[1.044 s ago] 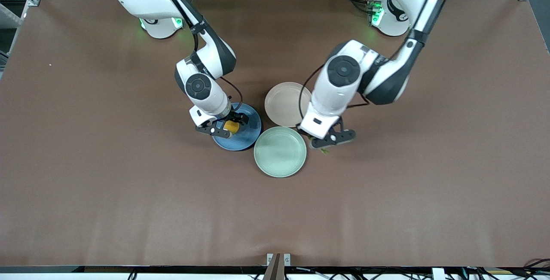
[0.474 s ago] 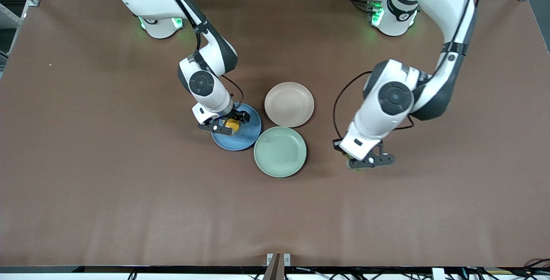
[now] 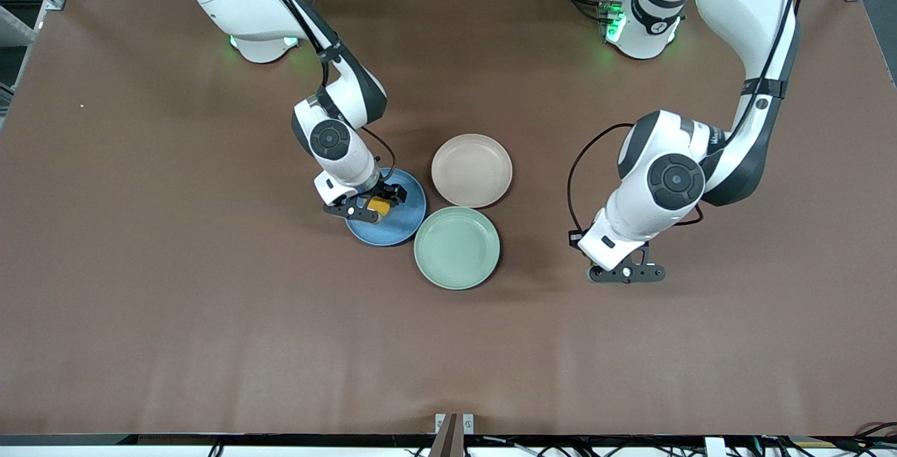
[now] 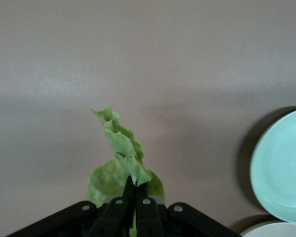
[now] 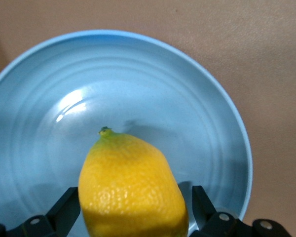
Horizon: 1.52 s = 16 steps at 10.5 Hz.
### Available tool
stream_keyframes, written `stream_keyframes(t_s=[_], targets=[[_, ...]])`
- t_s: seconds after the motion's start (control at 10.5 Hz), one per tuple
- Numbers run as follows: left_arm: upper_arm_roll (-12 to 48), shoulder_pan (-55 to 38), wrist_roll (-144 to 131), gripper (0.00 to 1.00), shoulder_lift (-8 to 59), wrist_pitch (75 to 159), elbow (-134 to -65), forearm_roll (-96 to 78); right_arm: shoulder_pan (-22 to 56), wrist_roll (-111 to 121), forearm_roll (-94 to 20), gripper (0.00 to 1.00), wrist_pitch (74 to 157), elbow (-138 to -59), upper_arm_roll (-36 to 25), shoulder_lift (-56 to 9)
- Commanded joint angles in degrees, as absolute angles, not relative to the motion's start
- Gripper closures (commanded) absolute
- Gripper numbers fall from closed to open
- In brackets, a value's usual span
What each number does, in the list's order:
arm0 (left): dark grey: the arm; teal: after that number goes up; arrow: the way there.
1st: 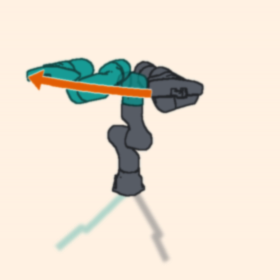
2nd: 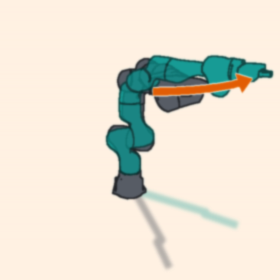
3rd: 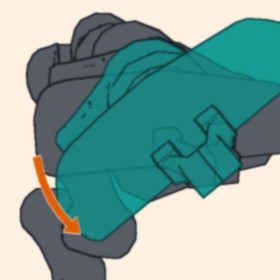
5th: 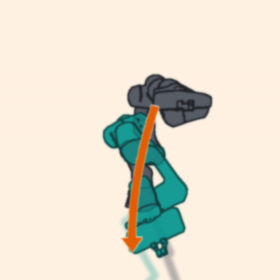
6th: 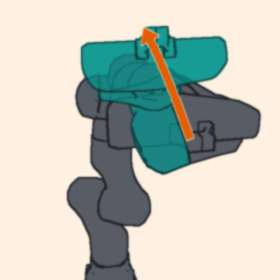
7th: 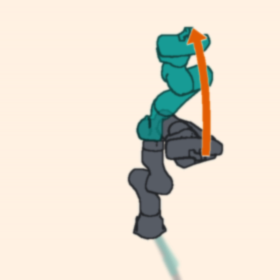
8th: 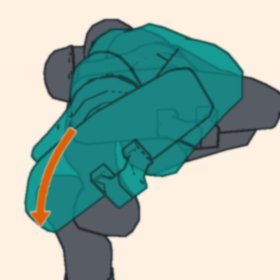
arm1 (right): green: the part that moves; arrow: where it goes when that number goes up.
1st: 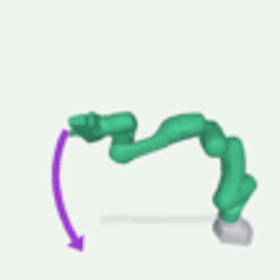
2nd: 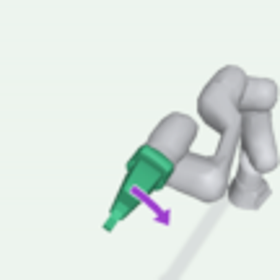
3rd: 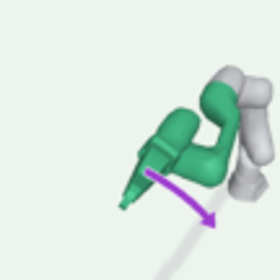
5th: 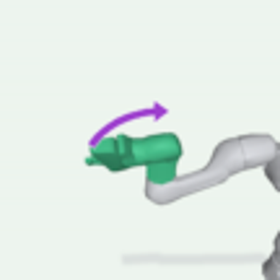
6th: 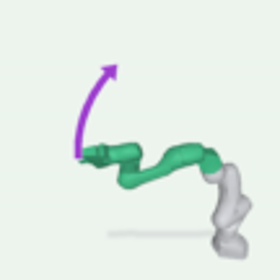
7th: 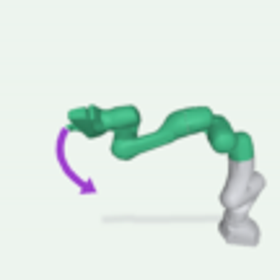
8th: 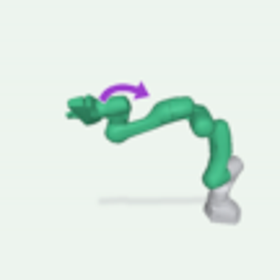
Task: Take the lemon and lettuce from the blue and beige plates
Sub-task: 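Carry the lettuce away and release it while the right gripper lifts the lemon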
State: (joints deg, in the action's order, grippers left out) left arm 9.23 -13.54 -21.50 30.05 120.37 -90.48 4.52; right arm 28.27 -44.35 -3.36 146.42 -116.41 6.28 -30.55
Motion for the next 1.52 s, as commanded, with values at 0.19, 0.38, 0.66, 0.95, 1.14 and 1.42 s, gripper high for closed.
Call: stream_keyframes(t_s=[0.19, 0.38, 0.66, 0.95, 1.14, 1.42], targets=[[9.3, -10.1, -14.6, 1.00, 34.4, 119.8, -90.0, 9.9, 28.9, -45.7, -2.4, 0.14, 147.8, -116.6, 5.8, -30.9], [8.6, -9.7, -12.5, 1.00, 35.7, 119.8, -90.0, 10.3, 28.9, -45.7, -2.4, 0.43, 147.7, -116.5, 5.8, -30.8], [8.3, -9.8, -12.2, 1.00, 37.6, 120.5, -89.9, 13.5, 28.6, -46.2, -2.5, 0.52, 146.3, -115.4, 5.9, -30.4], [8.3, -9.7, -12.2, 0.01, 38.4, 121.9, -90.0, 14.3, 28.0, -46.3, -2.5, 0.53, 133.7, -107.9, 5.8, -30.0], [8.4, -10.4, -12.9, 0.00, 37.6, 121.9, -90.1, 15.7, 26.1, -45.7, -2.5, 0.53, 126.9, -103.6, 5.5, -29.3], [9.3, -6.0, -12.8, 0.00, 33.9, 121.0, -91.5, 13.8, 20.9, -38.5, -2.5, 0.53, 122.5, -102.2, 5.5, -25.9]])
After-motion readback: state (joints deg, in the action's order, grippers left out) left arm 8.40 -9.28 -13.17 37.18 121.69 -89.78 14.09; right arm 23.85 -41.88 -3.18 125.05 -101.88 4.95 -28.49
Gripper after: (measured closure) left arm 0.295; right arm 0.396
